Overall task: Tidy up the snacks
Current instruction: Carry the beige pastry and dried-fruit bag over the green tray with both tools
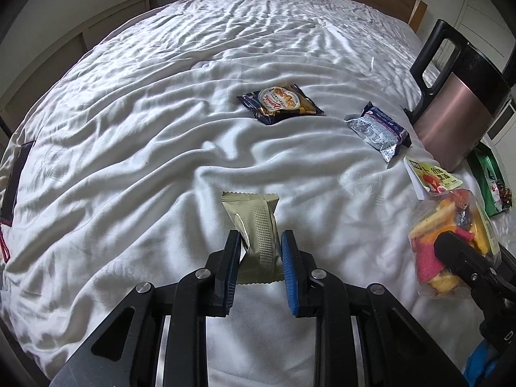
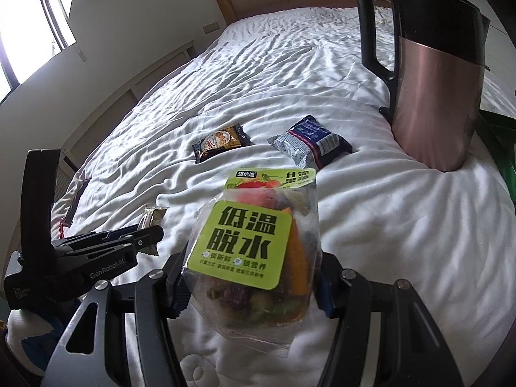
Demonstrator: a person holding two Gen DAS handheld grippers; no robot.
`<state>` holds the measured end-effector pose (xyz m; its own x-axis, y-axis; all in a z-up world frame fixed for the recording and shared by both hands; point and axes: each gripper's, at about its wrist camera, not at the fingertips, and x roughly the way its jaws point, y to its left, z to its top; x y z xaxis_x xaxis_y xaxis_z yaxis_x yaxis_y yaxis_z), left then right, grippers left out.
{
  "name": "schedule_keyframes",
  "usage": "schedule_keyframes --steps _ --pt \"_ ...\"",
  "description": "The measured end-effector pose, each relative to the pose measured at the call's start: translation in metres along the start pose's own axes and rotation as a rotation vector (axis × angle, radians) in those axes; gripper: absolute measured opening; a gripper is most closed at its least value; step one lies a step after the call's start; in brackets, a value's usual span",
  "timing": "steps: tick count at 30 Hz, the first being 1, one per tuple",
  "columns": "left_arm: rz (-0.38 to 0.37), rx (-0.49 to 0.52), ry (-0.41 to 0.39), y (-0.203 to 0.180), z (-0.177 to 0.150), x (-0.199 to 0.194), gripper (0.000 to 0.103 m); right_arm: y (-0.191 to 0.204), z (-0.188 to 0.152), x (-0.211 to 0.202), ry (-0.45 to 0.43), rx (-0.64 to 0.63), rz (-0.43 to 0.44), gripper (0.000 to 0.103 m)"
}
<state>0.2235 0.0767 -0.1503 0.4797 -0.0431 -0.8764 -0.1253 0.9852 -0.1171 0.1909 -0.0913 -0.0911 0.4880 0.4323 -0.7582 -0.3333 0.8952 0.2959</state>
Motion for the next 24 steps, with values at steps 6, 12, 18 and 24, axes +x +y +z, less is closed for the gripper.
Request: schedule_keyframes --steps 6,12,18,24 --pt "-0.036 0.033 -0.017 -0.022 -0.004 -0.022 0.021 -0.019 -0.01 -0.025 -0.015 0.015 -0.014 0.035" --pt "-0.09 0.099 -0.013 -0.064 -0.008 -0.036 0.021 -0.053 -0.027 -0.056 -0.029 0.046 -0.058 0.035" --pt "-0.147 0.199 -0.002 -0.125 -0.015 -0.043 0.021 -0.101 -0.048 -0.092 -0.048 0.099 -0.128 0.035" --pt "-0.207 0.29 0.004 -0.186 -0.02 -0.047 0.021 -0.149 -0.064 -0.129 -0.068 0.148 -0.209 0.035"
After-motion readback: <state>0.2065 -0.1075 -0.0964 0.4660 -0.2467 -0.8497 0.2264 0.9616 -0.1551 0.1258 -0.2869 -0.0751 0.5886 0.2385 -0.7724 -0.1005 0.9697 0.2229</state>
